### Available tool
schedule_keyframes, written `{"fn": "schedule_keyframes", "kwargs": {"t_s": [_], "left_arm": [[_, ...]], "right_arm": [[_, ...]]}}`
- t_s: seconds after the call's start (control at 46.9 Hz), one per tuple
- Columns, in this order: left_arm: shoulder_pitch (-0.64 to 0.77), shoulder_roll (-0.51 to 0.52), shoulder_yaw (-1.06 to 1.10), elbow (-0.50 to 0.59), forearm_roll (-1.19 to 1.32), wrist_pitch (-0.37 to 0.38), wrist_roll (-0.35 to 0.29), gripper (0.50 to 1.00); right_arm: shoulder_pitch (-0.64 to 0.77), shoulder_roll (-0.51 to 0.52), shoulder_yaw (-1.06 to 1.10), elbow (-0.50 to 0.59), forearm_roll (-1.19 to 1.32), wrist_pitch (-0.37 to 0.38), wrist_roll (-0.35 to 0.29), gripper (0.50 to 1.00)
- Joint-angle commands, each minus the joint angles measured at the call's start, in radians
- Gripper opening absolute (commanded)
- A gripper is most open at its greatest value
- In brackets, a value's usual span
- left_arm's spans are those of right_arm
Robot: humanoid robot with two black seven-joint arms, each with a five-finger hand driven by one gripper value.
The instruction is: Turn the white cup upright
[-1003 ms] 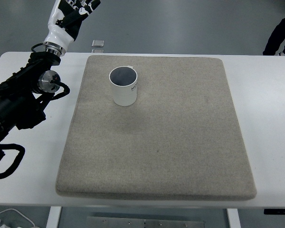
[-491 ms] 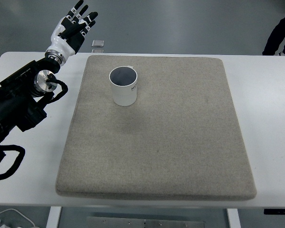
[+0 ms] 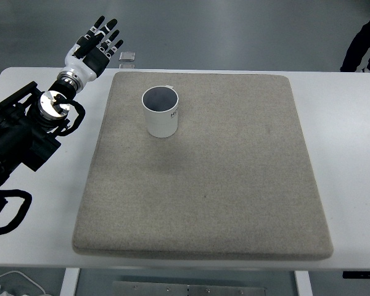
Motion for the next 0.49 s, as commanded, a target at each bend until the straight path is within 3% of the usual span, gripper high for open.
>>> {"fn": "schedule_keyframes", "kwargs": {"t_s": [0.0,0.192,0.47], "left_arm": [[0.001,-0.003,0.000,0.001,-0.019,-0.002,0.023,0.996],[0.004,-0.014,-0.001,0.013,-0.098,-0.017,0.064,0.996],[0.024,-0.032,-0.001,0.015,-0.138,-0.018,0.075,0.994]], "right_arm": [[0.000,0.000,0.002,0.000,0.001,0.000,0.000,0.930],[0.000,0.000,0.003,0.000,0.001,0.000,0.000,0.930],[0.000,0.000,0.005,0.000,0.003,0.000,0.002,0.930]]}}
